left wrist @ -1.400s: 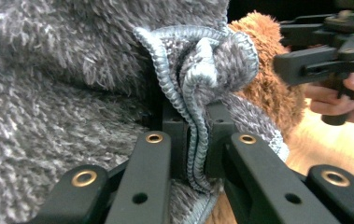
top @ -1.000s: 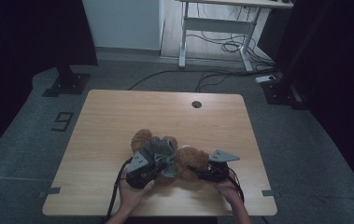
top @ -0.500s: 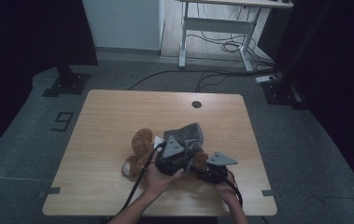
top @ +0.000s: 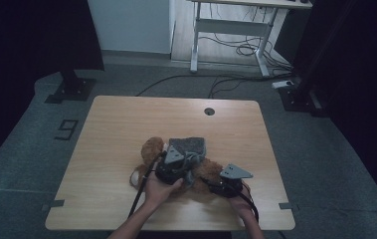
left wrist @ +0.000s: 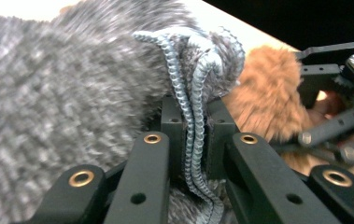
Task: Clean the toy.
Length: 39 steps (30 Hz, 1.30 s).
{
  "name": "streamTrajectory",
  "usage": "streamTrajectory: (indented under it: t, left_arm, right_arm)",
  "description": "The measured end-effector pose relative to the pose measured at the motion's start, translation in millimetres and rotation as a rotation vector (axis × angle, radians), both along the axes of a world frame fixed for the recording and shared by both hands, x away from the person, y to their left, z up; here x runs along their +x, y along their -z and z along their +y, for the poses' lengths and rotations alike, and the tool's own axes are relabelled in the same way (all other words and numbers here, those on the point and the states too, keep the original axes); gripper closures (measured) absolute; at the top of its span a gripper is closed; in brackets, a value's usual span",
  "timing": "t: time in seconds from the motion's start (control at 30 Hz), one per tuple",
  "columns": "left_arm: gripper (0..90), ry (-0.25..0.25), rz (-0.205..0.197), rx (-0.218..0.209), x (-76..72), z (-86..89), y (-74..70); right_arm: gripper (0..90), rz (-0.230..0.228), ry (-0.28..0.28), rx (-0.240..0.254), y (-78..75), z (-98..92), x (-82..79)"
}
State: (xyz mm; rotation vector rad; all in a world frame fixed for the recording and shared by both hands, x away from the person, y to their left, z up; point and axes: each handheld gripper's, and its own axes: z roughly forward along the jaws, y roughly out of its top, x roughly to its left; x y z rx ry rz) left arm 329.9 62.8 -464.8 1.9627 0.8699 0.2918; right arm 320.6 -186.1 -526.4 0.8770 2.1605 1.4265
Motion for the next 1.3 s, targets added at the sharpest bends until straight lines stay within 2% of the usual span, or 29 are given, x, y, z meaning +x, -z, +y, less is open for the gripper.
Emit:
streamTrajectory:
  t: [0.1,0.17,0.2,0.27,0.3,0.4,0.53,0.6,0.7,0.8,0.93,0.97,1.0,1.03,1.1,1.17,1.3]
  left_arm:
    - [81.0,-0.035,-0.031,0.001,-6.0,21.0,-7.4]
    - [81.0,-0.097,-0.049,0.019,-3.6,39.2,-11.7]
    - [81.0,-0.123,-0.041,0.017,0.8,50.3,-11.3]
    - [80.7,-0.145,0.028,-0.019,11.4,72.1,-5.9]
    - [80.7,-0.160,0.045,-0.028,14.9,81.4,-3.1]
    - [80.6,-0.203,0.063,-0.018,20.4,100.2,2.5]
    - [80.4,-0.230,0.074,-0.010,23.1,111.1,0.5]
    - [80.4,-0.223,0.072,-0.004,23.8,108.5,-4.8]
    - [80.2,-0.199,0.074,0.018,27.8,94.4,-12.0]
    - [80.4,-0.163,0.071,0.046,32.3,72.3,-15.6]
    - [80.7,-0.114,0.062,0.051,29.7,44.7,-18.7]
    - [80.7,-0.090,0.071,0.035,28.6,37.2,-18.6]
    - [80.7,-0.063,0.077,0.037,27.3,29.1,-17.9]
    - [80.7,-0.053,0.060,0.070,24.2,17.7,-16.0]
    - [80.7,-0.052,0.026,0.125,21.0,7.1,-13.3]
    - [80.7,-0.059,0.020,0.139,21.6,7.4,-12.1]
    - [80.6,-0.069,0.050,0.124,26.7,26.3,-10.4]
  right_arm:
    - [47.8,0.002,0.002,0.004,0.2,0.1,0.6]
    - [47.8,0.001,0.003,0.005,0.8,-0.7,0.4]
    - [47.8,-0.002,0.002,0.006,1.1,-1.0,0.2]
    - [47.8,-0.005,-0.001,0.008,1.5,-1.3,0.2]
    - [47.8,-0.007,-0.001,0.006,1.4,-1.1,0.1]
    - [47.8,-0.013,-0.001,0.003,1.2,-0.4,0.4]
    - [47.8,-0.017,-0.001,0.000,1.3,-0.4,-0.2]
    - [47.8,-0.021,-0.002,0.002,1.6,-0.5,-0.3]
    - [47.8,-0.025,-0.003,0.001,2.0,-0.9,-0.6]
    - [47.8,-0.027,-0.002,-0.002,2.1,-0.6,-0.8]
    - [47.8,-0.030,-0.003,-0.003,2.4,-0.9,-0.5]
    - [47.8,-0.031,-0.004,-0.002,2.4,-0.9,-0.5]
    - [47.8,-0.033,-0.005,-0.005,2.4,-1.0,-0.6]
    - [47.8,-0.034,-0.006,-0.004,2.4,-0.7,-0.6]
    - [47.8,-0.033,-0.005,-0.004,2.5,-0.7,-0.9]
    - [47.7,-0.034,-0.002,-0.002,3.0,-0.8,-1.0]
    - [47.7,-0.039,-0.007,-0.001,2.7,-0.1,-0.9]
